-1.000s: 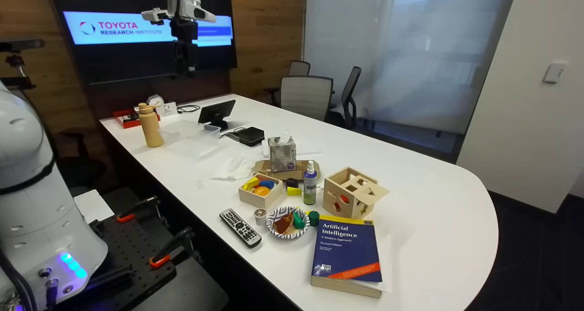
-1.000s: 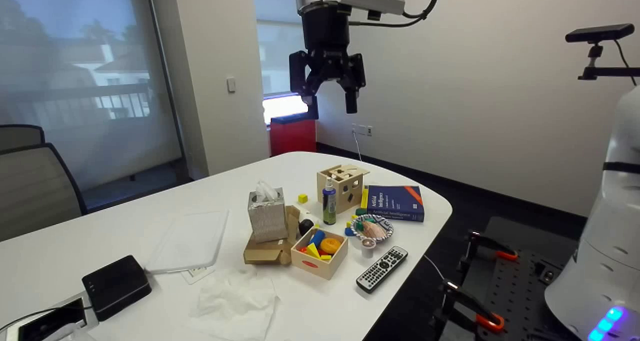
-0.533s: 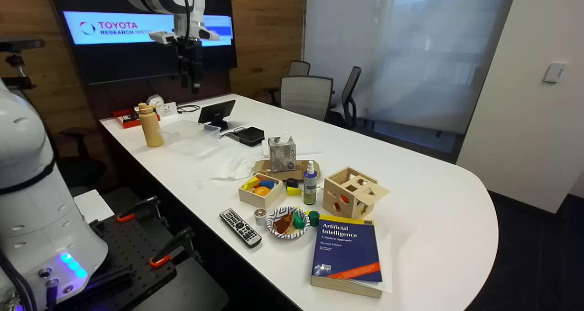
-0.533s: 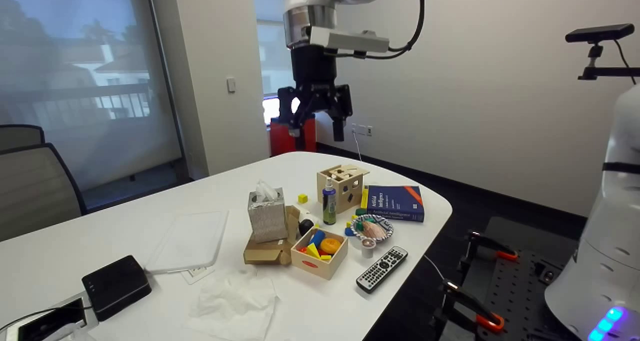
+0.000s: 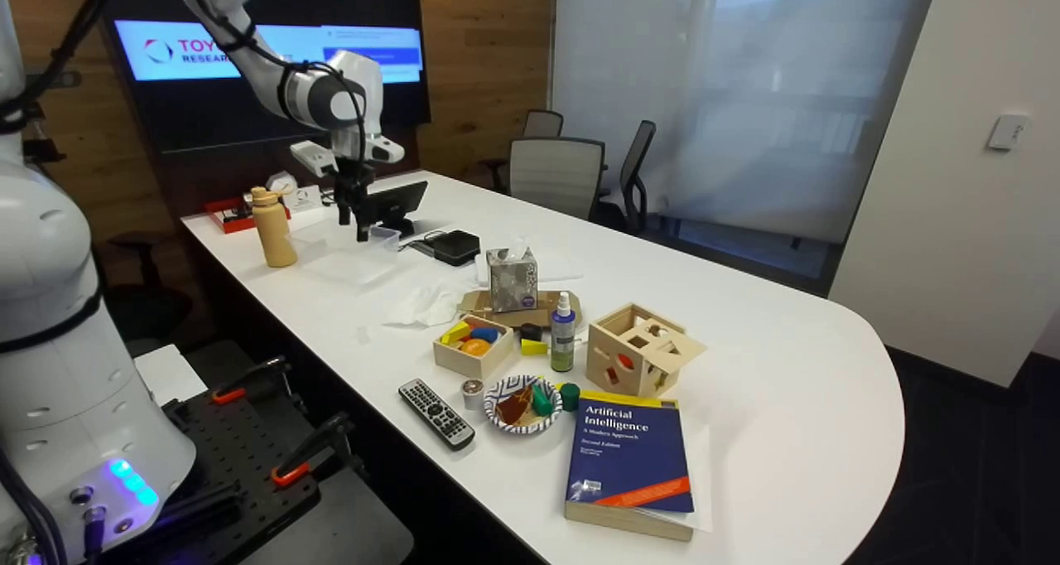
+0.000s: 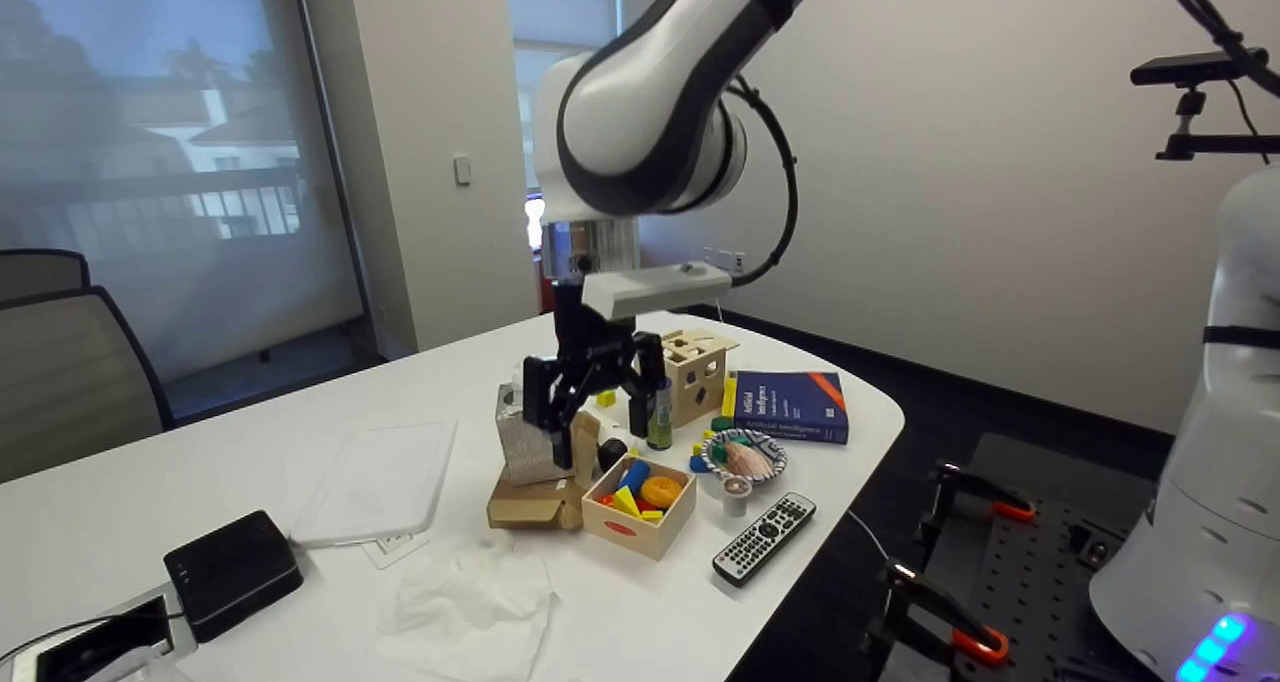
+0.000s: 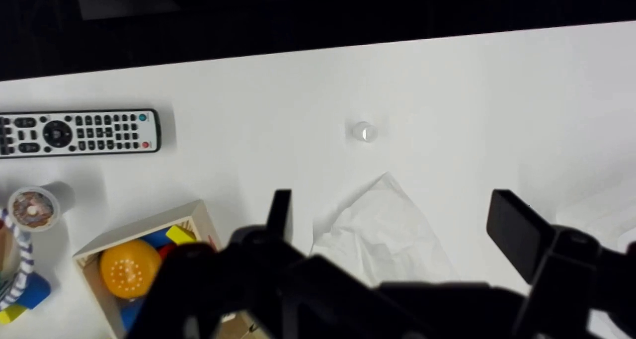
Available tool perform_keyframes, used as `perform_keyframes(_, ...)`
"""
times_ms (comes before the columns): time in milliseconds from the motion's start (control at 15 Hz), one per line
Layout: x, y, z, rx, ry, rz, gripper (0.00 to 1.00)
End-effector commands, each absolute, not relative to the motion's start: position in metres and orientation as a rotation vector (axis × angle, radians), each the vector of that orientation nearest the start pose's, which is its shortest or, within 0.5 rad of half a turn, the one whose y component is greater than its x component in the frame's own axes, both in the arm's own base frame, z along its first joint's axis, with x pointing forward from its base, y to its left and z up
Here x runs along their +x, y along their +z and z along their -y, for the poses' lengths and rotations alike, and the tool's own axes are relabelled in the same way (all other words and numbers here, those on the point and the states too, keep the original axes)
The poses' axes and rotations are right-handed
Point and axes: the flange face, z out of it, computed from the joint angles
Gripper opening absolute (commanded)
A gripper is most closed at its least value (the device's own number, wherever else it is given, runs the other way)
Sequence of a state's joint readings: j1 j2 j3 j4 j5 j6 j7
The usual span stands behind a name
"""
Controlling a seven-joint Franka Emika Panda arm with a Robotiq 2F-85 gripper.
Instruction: Place the cap on the spray bottle
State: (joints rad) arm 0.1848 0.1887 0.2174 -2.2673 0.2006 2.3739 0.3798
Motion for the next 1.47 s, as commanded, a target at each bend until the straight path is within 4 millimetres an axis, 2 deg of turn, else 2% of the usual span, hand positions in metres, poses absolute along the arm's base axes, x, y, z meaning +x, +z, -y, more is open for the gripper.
perform_keyframes(0,0.495,0.209,-0.215,-2.974,0.224,-0.191,1.0)
perform_keyframes(133,0.499,0.171,-0.216,-2.959,0.26,-0.187,1.0)
perform_keyframes(333,0.501,0.125,-0.224,-2.892,0.343,-0.161,1.0)
perform_keyframes(733,0.502,0.06,-0.253,-2.825,0.484,-0.126,1.0)
perform_keyframes(1000,0.506,0.028,-0.263,-2.841,0.531,-0.141,1.0)
perform_keyframes(1400,0.513,-0.001,-0.272,-2.868,0.58,-0.168,1.0)
